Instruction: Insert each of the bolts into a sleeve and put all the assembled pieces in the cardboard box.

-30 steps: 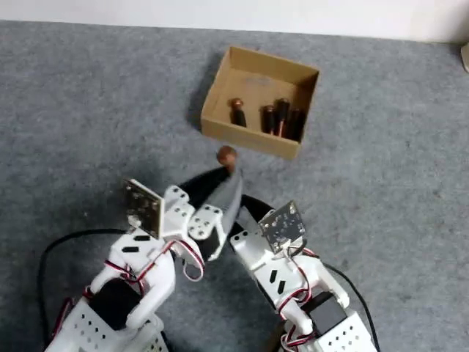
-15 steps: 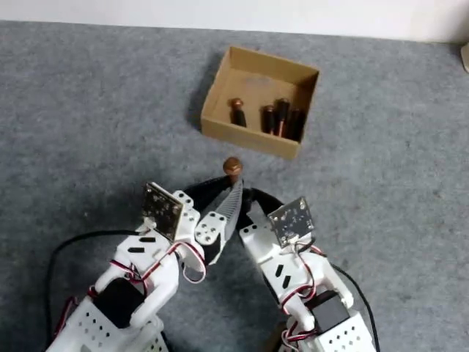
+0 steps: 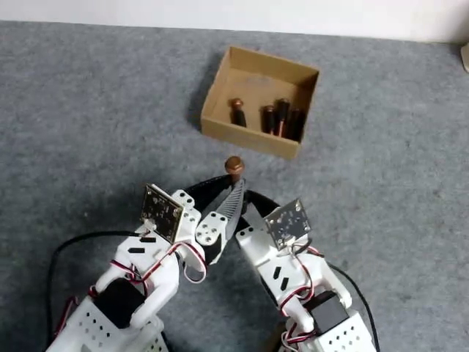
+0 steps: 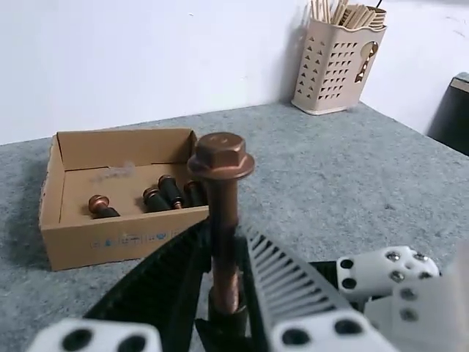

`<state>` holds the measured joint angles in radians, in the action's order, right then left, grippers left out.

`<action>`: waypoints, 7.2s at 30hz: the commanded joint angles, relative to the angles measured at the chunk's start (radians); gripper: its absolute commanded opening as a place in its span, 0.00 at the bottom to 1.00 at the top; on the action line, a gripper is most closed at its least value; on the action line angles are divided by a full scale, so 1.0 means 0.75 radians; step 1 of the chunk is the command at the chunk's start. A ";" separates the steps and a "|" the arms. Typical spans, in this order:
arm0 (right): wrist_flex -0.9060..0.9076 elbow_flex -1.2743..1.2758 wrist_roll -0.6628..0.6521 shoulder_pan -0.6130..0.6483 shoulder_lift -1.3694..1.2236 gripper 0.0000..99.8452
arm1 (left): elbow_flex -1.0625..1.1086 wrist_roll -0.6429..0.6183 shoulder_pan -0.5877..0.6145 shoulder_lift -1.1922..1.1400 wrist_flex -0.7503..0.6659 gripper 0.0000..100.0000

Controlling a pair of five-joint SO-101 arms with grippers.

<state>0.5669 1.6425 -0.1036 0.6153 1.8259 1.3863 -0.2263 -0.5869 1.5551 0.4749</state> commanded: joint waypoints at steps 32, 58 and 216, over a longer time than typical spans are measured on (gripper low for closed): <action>0.011 -0.028 -0.018 0.026 0.015 0.01 | 0.093 0.006 0.007 0.009 -0.137 0.00; 0.007 -0.105 -0.012 -0.107 0.015 0.01 | 0.199 0.223 -0.136 0.009 -0.143 0.00; 1.599 -3.931 -0.012 -0.652 -2.000 0.33 | -0.154 -0.045 0.613 0.021 0.325 0.26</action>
<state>1.7453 -1.5152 -0.1051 0.1197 0.1043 1.4461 -0.2954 -0.1680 1.5551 0.5056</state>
